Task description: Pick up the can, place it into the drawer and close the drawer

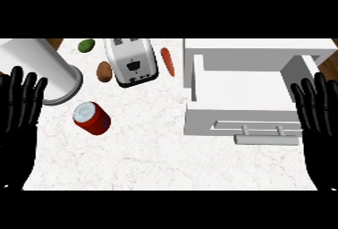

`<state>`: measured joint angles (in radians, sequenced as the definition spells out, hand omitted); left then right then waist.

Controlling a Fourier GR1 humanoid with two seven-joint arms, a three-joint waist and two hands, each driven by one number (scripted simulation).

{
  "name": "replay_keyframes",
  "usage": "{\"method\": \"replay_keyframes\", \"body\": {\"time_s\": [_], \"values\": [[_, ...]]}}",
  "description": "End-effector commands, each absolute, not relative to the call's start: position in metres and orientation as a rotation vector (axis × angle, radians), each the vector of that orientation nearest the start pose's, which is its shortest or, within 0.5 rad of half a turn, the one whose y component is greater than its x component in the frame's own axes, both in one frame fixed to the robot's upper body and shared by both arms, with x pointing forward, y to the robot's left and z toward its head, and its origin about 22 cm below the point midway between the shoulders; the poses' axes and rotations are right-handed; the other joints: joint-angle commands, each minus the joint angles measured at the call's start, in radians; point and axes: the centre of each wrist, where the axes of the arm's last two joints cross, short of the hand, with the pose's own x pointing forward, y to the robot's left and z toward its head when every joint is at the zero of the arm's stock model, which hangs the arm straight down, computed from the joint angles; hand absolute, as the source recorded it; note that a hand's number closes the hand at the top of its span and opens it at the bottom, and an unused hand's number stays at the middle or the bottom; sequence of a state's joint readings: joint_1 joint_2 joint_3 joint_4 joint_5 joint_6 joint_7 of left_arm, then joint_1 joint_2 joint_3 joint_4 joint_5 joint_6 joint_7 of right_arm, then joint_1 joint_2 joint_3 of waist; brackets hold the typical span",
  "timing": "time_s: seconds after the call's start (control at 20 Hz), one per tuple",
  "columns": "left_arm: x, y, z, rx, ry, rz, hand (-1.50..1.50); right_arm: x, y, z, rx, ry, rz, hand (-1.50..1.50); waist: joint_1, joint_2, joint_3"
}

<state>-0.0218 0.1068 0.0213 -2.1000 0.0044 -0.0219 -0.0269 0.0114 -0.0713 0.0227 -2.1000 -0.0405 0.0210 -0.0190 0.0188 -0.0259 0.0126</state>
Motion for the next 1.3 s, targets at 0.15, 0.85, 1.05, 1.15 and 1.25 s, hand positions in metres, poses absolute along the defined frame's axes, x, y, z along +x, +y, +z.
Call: {"method": "replay_keyframes", "body": {"time_s": [0.15,0.85,1.05,1.15,1.25], "values": [[0.218,0.266,0.121,0.320,-2.082,0.063,-1.50,0.214,-0.246,0.114,-0.001,-2.113,0.057,-1.50,-0.016,0.027,-0.012],[0.196,0.272,0.110,0.507,-1.648,0.439,-1.50,0.198,-0.270,0.113,-0.152,-1.795,-0.070,-1.50,-0.020,0.025,-0.013],[0.206,0.260,0.127,0.491,-1.639,0.427,-1.50,0.206,-0.272,0.110,-0.163,-1.803,-0.075,-1.50,-0.020,0.026,-0.012],[0.239,0.276,0.126,0.455,-1.636,0.425,-1.50,0.203,-0.271,0.107,-0.165,-1.812,-0.066,-1.50,-0.023,0.026,-0.013],[0.222,0.255,0.123,0.481,-1.610,0.418,-1.50,0.190,-0.270,0.113,-0.167,-1.809,-0.068,-1.50,-0.023,0.025,-0.012]]}}
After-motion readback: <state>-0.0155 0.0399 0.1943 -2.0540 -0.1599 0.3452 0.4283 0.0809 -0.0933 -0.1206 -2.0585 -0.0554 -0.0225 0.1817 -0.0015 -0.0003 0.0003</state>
